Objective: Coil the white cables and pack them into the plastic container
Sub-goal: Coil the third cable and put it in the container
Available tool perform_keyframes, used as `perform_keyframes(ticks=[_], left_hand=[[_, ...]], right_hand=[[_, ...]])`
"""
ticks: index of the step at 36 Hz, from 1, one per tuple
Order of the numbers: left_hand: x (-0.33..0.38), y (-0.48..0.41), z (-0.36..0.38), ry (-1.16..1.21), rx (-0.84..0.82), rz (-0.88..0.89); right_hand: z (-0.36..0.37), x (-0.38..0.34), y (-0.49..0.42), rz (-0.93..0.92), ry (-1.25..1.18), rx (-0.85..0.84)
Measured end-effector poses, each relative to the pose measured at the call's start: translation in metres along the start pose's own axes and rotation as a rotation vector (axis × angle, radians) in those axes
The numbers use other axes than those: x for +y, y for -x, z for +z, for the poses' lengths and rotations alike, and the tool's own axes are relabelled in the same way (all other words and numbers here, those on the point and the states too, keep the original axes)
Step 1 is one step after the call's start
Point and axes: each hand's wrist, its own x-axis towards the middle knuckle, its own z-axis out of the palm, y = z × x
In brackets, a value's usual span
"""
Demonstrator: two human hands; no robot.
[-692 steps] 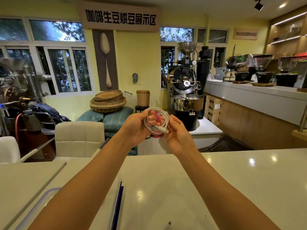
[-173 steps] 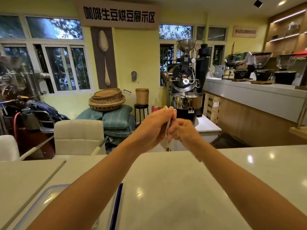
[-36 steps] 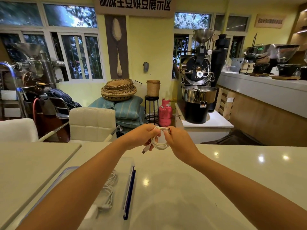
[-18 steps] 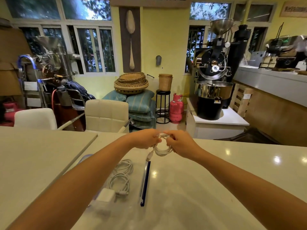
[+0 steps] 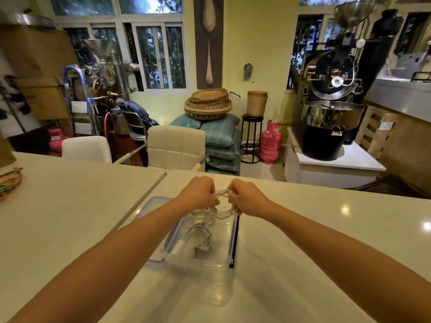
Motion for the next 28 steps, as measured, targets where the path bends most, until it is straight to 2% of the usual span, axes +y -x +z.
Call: perform_keyframes(ticks=[12,19,28], left_hand=[[-0.032,-0.007,0.040,0.037,-0.137,-0.237],[-0.026,-0.015,0.059,0.006,-0.164,-0.219],[-0.037,-0.023,0.080,-0.130,-0.090,-0.172]], right_hand=[[0.035,-0.003,-0.030,-0.035,0.428,-0.215],[0.037,0.003,-0.046,-0.061,0.741,-0.308],[0.042,0.004,-0.055,-0.088,0.837,-0.283]])
